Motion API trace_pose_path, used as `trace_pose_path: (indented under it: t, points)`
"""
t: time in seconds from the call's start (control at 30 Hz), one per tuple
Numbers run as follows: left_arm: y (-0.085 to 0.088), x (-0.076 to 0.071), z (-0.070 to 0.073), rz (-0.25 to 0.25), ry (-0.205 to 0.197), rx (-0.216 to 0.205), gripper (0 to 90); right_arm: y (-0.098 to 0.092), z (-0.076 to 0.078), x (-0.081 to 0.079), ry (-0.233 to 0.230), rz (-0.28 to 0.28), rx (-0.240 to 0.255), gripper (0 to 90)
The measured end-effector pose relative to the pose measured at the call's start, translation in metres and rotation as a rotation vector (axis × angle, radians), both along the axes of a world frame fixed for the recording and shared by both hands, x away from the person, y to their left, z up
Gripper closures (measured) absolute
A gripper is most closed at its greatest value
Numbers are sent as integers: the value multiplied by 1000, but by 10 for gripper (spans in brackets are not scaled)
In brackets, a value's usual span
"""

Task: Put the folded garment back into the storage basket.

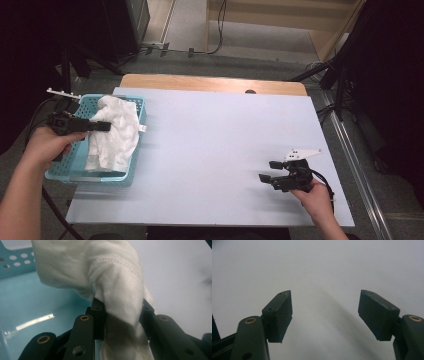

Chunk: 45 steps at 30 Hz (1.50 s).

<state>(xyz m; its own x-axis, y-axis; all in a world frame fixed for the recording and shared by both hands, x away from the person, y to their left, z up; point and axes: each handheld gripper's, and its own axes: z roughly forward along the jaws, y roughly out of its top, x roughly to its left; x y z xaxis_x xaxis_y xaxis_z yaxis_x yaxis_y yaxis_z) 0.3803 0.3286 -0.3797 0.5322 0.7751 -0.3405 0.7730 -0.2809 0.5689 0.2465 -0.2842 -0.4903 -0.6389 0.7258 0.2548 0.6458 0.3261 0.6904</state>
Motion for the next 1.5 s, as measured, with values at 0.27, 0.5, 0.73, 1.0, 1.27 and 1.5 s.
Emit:
trace_pose_path:
  t: [0.27,0.5,0.73,1.0,1.27,1.5]
  points:
    - [-6,6,-16,2,9,22,671,0,0,0,-3,0,0,261]
    - [-12,15,-14,2,4,59,670,-1,0,0,-4,-2,0,261]
    - [-11,22,-19,6,10,66,669,-1,1,0,-2,-3,4,261]
    - [-5,24,-31,42,29,68,650,-1,1,0,-3,0,3,261]
    - [3,23,-36,104,11,65,429,-1,1,0,-3,-1,5,261]
    - [15,20,-26,148,-65,50,370,-1,0,1,1,1,9,261]
